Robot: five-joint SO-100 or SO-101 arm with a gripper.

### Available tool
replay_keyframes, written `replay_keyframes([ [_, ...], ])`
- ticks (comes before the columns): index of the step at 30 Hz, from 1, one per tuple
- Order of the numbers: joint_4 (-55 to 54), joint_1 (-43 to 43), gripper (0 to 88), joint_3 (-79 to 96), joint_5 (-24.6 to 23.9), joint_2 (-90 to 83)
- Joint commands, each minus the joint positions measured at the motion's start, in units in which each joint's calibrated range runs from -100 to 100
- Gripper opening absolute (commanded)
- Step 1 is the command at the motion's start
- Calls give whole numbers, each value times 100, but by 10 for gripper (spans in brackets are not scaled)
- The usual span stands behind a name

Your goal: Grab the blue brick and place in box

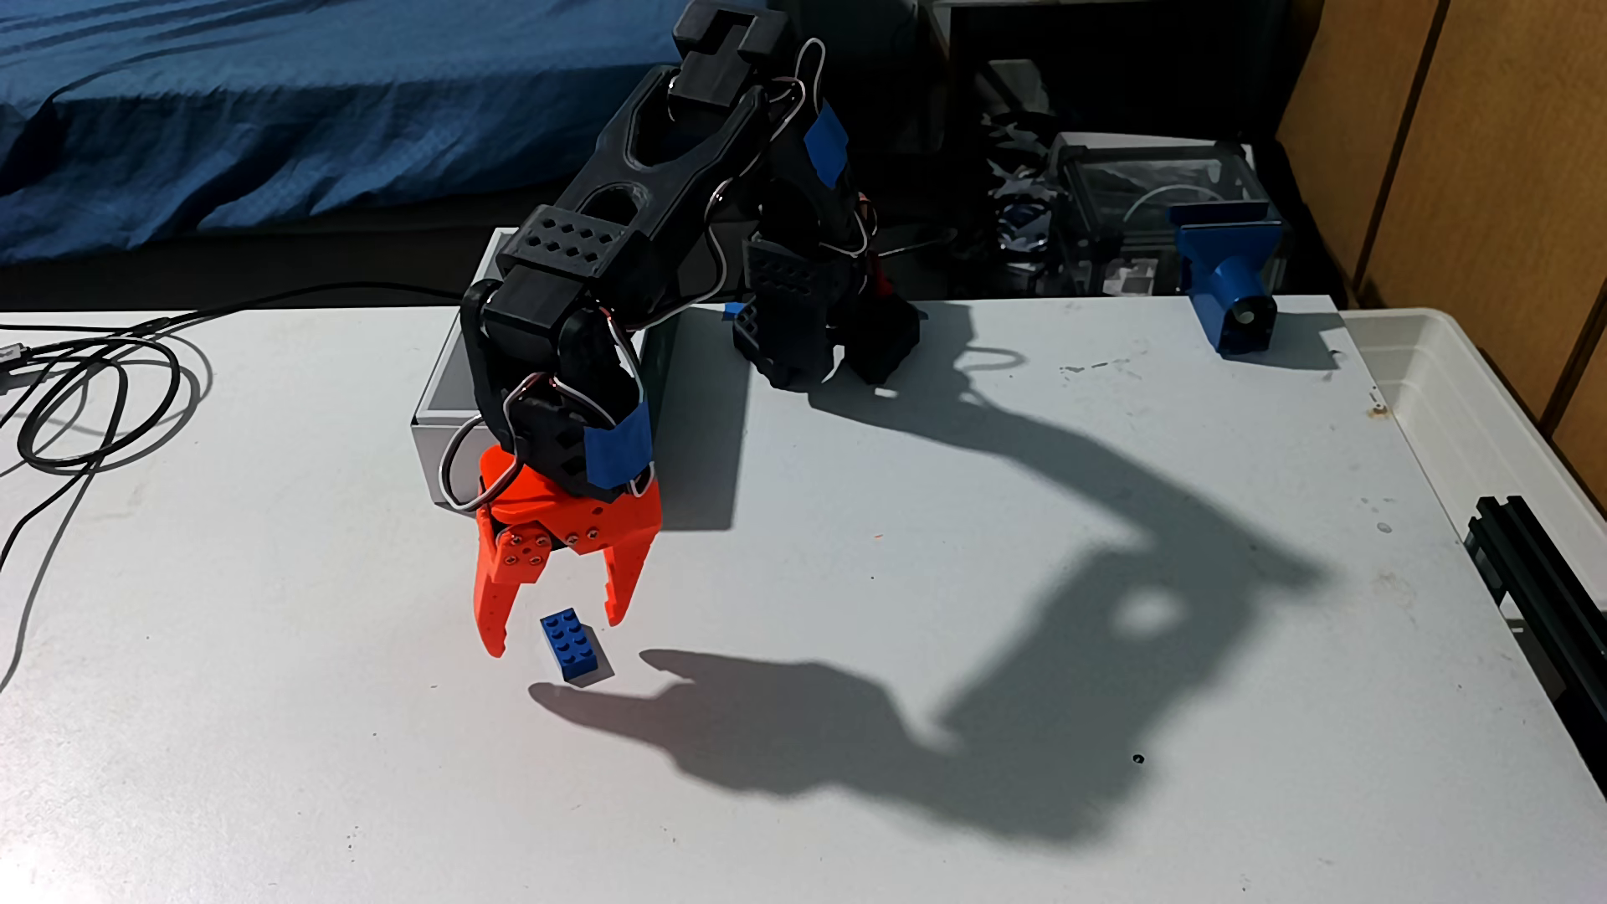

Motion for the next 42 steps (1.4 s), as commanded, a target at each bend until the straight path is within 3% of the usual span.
replay_keyframes([
  [1, -90, 5, 258, -160, 45, 75],
  [42, -202, 132, 250, 97, 256, 253],
])
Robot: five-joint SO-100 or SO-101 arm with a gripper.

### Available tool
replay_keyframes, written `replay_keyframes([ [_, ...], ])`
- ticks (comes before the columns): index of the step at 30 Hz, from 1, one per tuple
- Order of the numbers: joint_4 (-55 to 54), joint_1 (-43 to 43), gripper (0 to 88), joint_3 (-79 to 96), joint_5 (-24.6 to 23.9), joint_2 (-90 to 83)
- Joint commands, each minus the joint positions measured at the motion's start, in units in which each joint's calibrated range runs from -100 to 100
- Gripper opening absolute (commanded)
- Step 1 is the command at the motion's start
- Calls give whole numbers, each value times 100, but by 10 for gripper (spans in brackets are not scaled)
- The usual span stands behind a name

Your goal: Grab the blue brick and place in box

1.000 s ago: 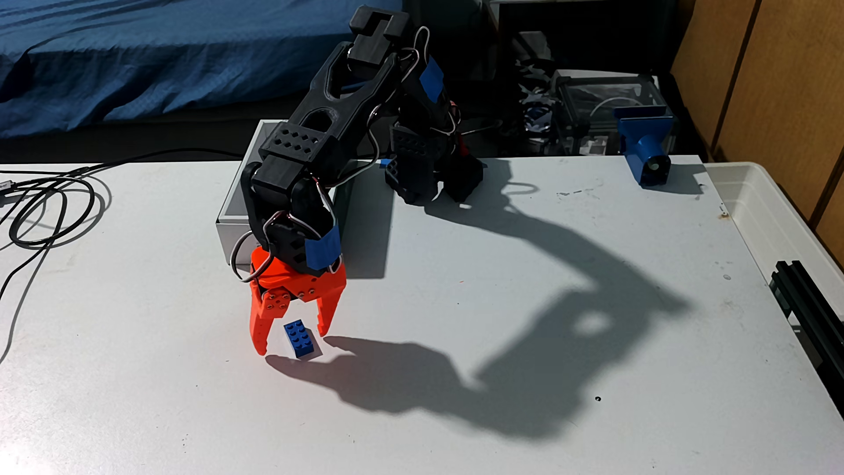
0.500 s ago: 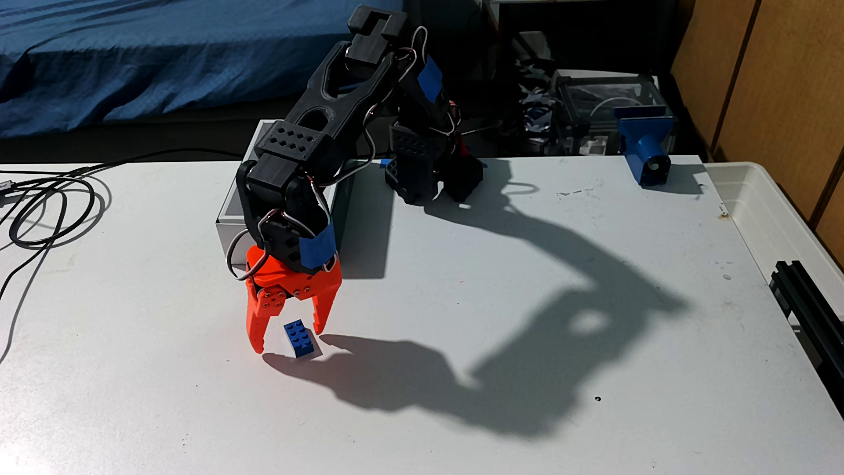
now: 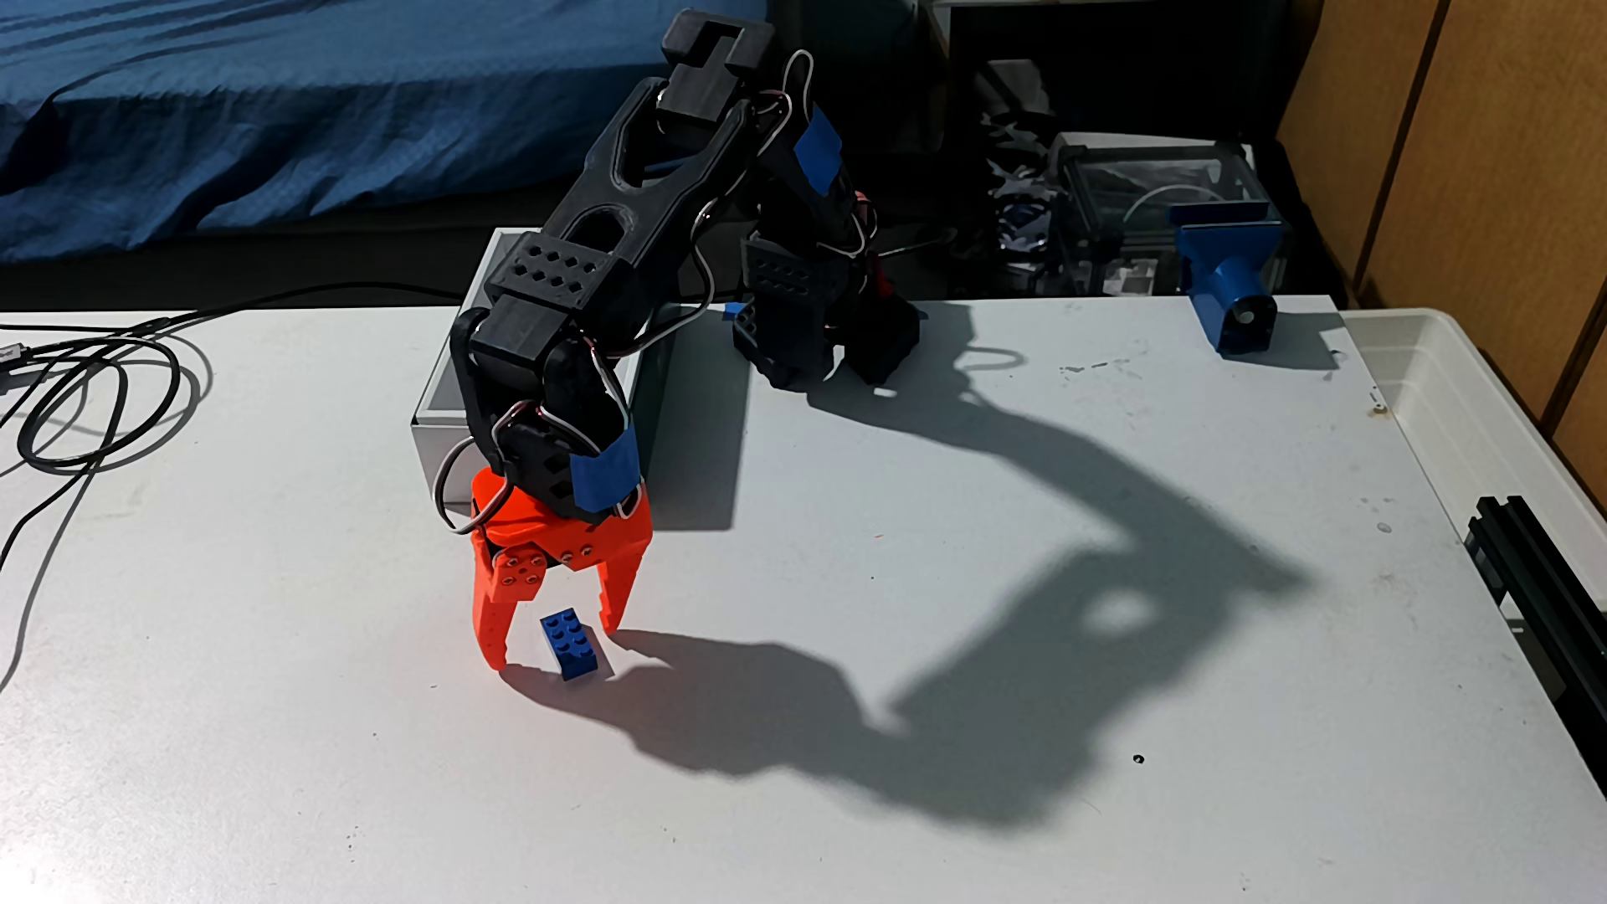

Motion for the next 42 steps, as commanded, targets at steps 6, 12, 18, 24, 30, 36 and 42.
replay_keyframes([
  [6, -43, -9, 150, -45, -13, -26],
  [12, -43, -16, 139, -45, -13, -26],
  [18, -43, -53, 48, -63, 9, -26],
  [24, -52, -61, 8, -54, 40, -26],
  [30, 344, 21, 8, -152, 214, -170],
  [36, 1439, 474, 8, -826, 461, -711],
  [42, 2223, 1277, 8, -995, 1014, -1489],
])
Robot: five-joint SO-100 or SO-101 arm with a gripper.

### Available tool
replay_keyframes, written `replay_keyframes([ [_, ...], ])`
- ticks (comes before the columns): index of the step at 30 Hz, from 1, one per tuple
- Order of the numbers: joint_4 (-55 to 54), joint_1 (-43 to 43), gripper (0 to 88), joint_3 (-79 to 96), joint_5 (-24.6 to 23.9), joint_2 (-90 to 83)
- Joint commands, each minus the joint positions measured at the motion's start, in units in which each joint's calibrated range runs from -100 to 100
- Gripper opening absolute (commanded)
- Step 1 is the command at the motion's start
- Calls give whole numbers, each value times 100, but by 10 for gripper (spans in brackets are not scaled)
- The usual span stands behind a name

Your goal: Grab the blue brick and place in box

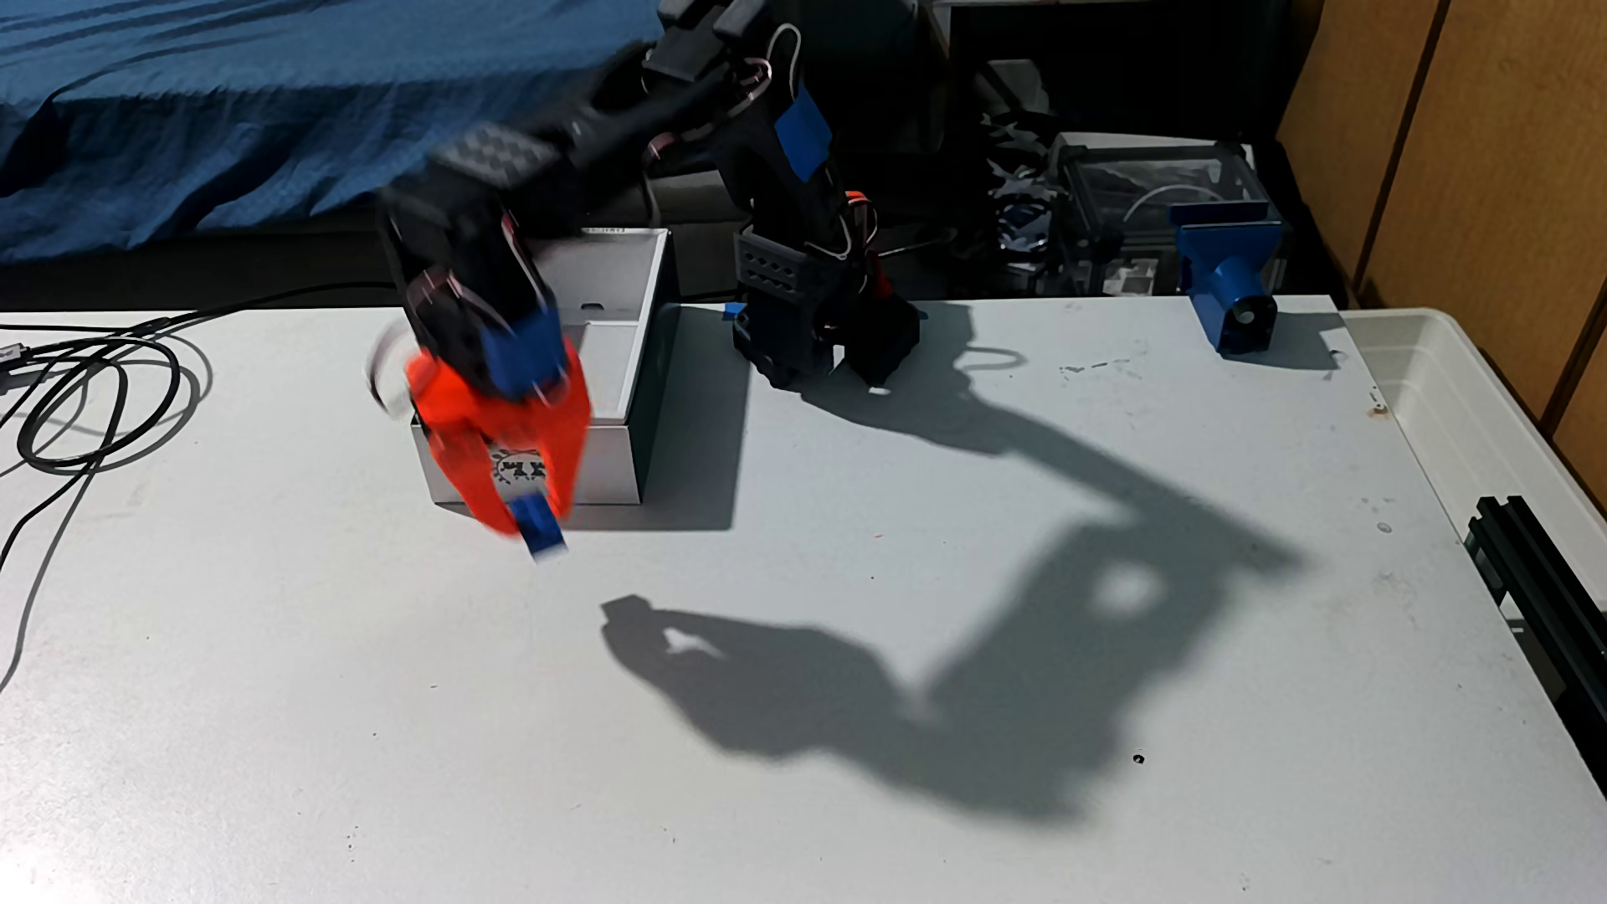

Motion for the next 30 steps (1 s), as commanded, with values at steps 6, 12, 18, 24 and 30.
replay_keyframes([
  [6, 757, 1439, 8, -173, 1071, -1363],
  [12, 765, 2196, 8, 120, 1729, -1794],
  [18, 645, 2523, 12, 1389, 2003, -2234],
  [24, -105, 2531, 12, 3057, 1950, -3477],
  [30, -837, 2657, 10, 4503, 1997, -4771],
])
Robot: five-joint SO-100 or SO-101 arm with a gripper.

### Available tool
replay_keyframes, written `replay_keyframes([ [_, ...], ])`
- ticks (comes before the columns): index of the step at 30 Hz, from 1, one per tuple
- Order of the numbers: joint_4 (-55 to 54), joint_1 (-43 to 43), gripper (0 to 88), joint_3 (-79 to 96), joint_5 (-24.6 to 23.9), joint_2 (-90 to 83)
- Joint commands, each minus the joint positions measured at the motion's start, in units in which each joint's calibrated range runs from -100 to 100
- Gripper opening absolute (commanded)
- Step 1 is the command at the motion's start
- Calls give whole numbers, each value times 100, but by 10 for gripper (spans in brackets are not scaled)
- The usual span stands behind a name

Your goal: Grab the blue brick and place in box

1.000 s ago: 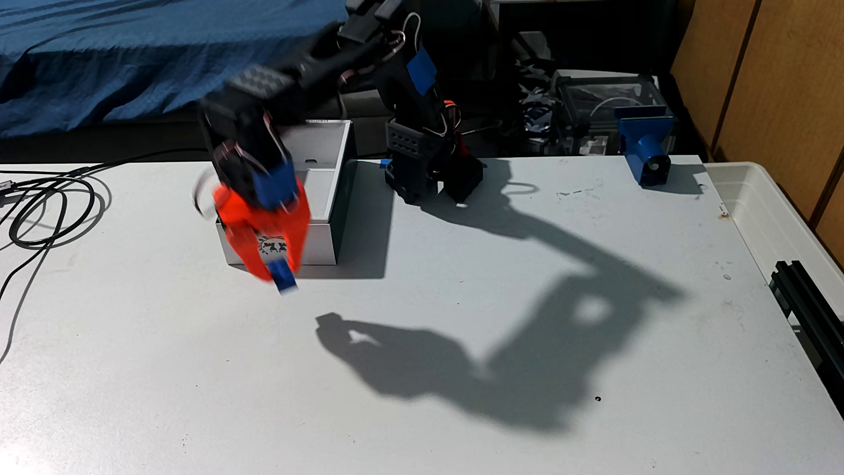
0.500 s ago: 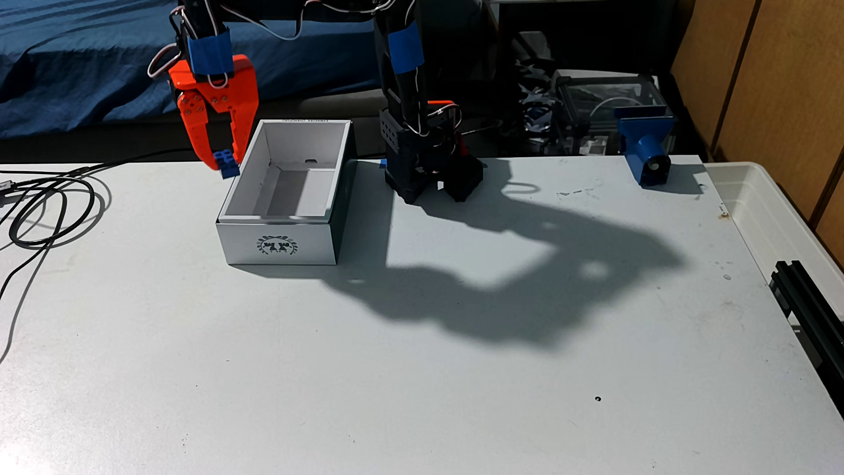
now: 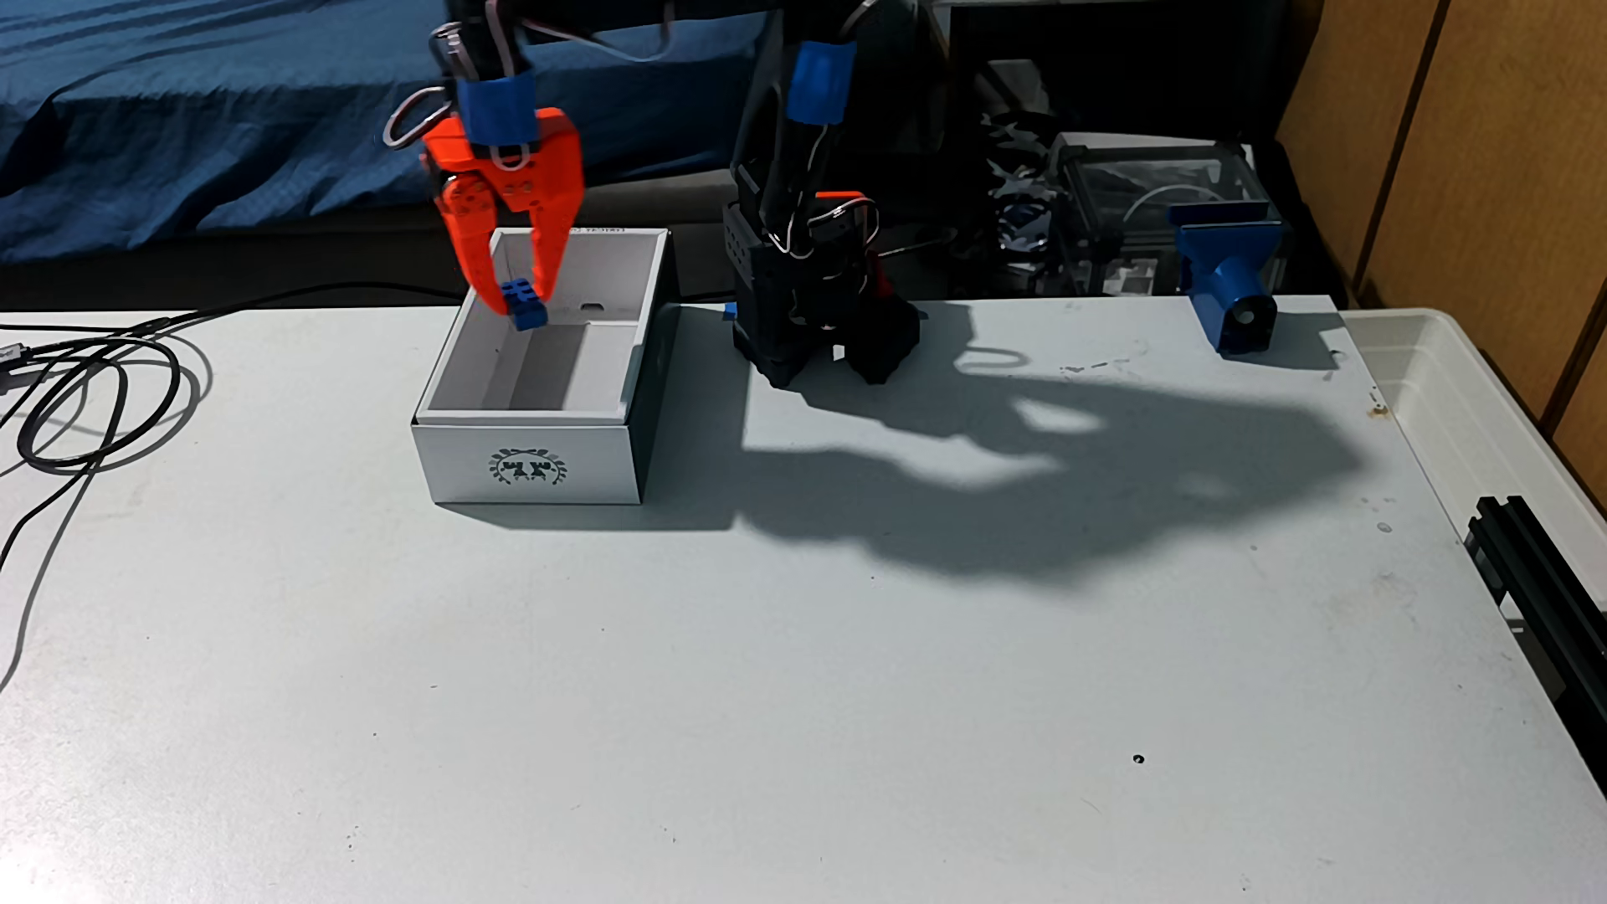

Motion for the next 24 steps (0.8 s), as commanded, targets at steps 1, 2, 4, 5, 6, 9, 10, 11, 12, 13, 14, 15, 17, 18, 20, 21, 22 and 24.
replay_keyframes([
  [1, -344, 104, 10, 533, 60, -760],
  [2, -413, 111, 10, 613, 66, -844],
  [4, -482, 126, 11, 657, 103, -869],
  [5, -491, 126, 12, 657, 118, -869],
  [6, -508, 126, 12, 657, 129, -869],
  [9, -697, 208, 12, 728, 134, -869],
  [10, -758, 208, 13, 755, 134, -869],
  [11, -818, 215, 13, 772, 134, -869],
  [12, -878, 215, 14, 799, 134, -869],
  [13, -930, 215, 19, 817, 134, -869],
  [14, -956, 215, 37, 817, 134, -869],
  [15, -956, 215, 66, 817, 134, -869],
  [17, -964, 215, 138, 817, 134, -869],
  [18, -964, 215, 170, 817, 134, -869],
  [20, -956, 215, 224, 817, 134, -869],
  [21, -939, 215, 245, 817, 134, -869],
  [22, -930, 215, 259, 817, 134, -869],
  [24, -904, 215, 258, 852, 134, -869],
])
